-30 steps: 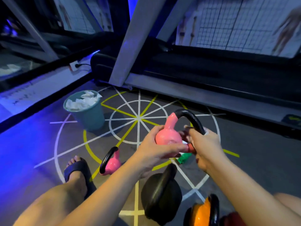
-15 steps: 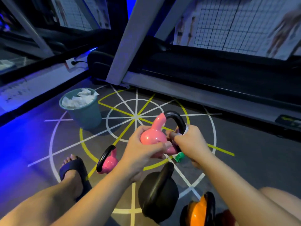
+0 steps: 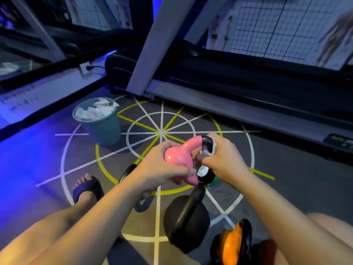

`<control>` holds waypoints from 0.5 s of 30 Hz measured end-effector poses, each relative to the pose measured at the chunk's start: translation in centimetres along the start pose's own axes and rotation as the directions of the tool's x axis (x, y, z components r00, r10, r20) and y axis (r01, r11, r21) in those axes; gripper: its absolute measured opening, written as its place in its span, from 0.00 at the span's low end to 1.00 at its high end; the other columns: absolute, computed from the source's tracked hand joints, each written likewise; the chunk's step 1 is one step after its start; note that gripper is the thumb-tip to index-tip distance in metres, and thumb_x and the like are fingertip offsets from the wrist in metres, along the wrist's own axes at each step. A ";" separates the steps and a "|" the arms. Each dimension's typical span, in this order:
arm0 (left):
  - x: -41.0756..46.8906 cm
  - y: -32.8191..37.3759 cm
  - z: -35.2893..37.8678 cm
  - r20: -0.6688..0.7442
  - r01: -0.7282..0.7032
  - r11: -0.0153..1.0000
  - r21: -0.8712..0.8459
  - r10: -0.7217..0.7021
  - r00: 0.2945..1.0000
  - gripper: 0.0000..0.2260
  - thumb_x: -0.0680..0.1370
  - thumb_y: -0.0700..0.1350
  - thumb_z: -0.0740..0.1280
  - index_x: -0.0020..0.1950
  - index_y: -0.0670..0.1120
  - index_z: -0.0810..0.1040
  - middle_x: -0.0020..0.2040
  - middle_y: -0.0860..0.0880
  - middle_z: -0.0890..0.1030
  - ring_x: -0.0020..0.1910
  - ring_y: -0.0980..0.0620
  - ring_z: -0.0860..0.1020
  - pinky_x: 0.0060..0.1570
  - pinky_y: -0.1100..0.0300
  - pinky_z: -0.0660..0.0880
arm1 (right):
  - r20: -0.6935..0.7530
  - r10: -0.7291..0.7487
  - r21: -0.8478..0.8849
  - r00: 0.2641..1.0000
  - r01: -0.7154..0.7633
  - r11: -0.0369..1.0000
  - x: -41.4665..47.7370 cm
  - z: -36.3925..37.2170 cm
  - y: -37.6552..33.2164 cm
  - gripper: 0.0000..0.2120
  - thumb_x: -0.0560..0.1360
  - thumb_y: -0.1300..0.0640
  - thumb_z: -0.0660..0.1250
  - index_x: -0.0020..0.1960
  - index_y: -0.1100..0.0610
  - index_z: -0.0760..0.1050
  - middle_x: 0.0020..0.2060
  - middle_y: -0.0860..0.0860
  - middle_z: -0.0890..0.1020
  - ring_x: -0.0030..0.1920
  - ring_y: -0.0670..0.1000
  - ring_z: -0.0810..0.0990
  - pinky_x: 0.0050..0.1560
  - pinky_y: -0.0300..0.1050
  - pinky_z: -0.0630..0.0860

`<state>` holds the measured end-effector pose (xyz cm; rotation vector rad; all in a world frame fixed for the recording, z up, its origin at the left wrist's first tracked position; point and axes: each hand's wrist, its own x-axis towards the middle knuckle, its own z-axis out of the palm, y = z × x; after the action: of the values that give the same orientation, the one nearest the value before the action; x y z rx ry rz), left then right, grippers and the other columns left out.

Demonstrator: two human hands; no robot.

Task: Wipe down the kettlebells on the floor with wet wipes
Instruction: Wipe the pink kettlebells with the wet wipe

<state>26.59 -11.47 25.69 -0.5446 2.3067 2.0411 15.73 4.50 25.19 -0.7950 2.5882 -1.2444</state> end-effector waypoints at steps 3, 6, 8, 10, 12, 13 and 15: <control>0.1 0.1 -0.1 0.033 0.042 0.999 0.019 -0.043 0.999 0.28 0.62 0.38 0.84 0.58 0.50 0.78 0.55 0.41 0.80 0.47 0.43 0.84 0.42 0.48 0.84 | 0.003 0.046 0.094 0.999 -0.046 0.995 0.3 0.2 0.6 0.12 0.66 0.60 0.76 0.38 0.50 0.73 0.29 0.43 0.78 0.33 0.45 0.76 0.39 0.48 0.75; 0.1 0.6 -0.5 0.071 0.000 0.932 0.361 -0.027 0.997 0.30 0.61 0.42 0.85 0.58 0.55 0.75 0.54 0.50 0.79 0.48 0.50 0.82 0.42 0.56 0.83 | 0.076 -0.073 -0.099 0.994 0.080 0.992 0.5 0.7 0.6 0.17 0.68 0.62 0.75 0.48 0.43 0.75 0.42 0.44 0.83 0.44 0.49 0.81 0.46 0.51 0.80; 0.2 0.4 -0.3 0.094 -0.057 0.823 0.564 0.005 0.996 0.31 0.62 0.46 0.84 0.58 0.56 0.73 0.52 0.56 0.76 0.49 0.55 0.78 0.45 0.57 0.81 | 0.292 -0.108 -0.346 0.950 0.210 0.914 0.3 1.3 0.0 0.23 0.73 0.62 0.70 0.60 0.40 0.72 0.52 0.47 0.82 0.52 0.52 0.80 0.47 0.48 0.78; 0.5 -0.1 0.2 0.118 -0.086 0.750 0.656 0.011 0.993 0.30 0.63 0.49 0.82 0.59 0.53 0.72 0.51 0.57 0.74 0.49 0.56 0.75 0.45 0.58 0.79 | 0.402 -0.090 -0.541 0.911 0.316 0.779 0.2 2.4 -0.5 0.22 0.76 0.62 0.66 0.67 0.46 0.67 0.53 0.51 0.79 0.53 0.55 0.79 0.43 0.46 0.73; 0.8 -0.9 0.5 0.120 -0.090 0.710 0.698 0.008 0.993 0.29 0.63 0.51 0.81 0.59 0.52 0.71 0.50 0.56 0.74 0.48 0.55 0.74 0.41 0.63 0.74 | 0.414 -0.108 -0.589 0.904 0.356 0.726 -0.1 3.8 -0.6 0.21 0.76 0.61 0.65 0.66 0.49 0.64 0.53 0.52 0.78 0.54 0.57 0.78 0.44 0.48 0.72; 1.0 -1.2 0.4 0.111 -0.076 0.716 0.693 -0.002 0.994 0.30 0.63 0.51 0.81 0.60 0.52 0.71 0.51 0.56 0.74 0.48 0.55 0.75 0.40 0.64 0.73 | 0.412 -0.110 -0.571 0.904 0.351 0.742 -0.1 4.3 -0.7 0.22 0.75 0.60 0.67 0.66 0.49 0.64 0.54 0.52 0.79 0.55 0.57 0.79 0.46 0.49 0.74; 1.1 -1.7 0.0 0.087 -0.043 0.770 0.636 -0.016 0.996 0.29 0.63 0.50 0.81 0.59 0.52 0.72 0.51 0.55 0.75 0.48 0.55 0.76 0.40 0.63 0.76 | 0.424 -0.042 -0.441 0.905 0.247 0.863 0.2 4.0 -0.6 0.27 0.73 0.60 0.71 0.67 0.47 0.64 0.58 0.50 0.78 0.58 0.53 0.78 0.54 0.48 0.77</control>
<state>26.02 -11.90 23.82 -0.3781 2.7160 1.1010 17.20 1.36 23.12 -1.2104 2.5331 -0.3668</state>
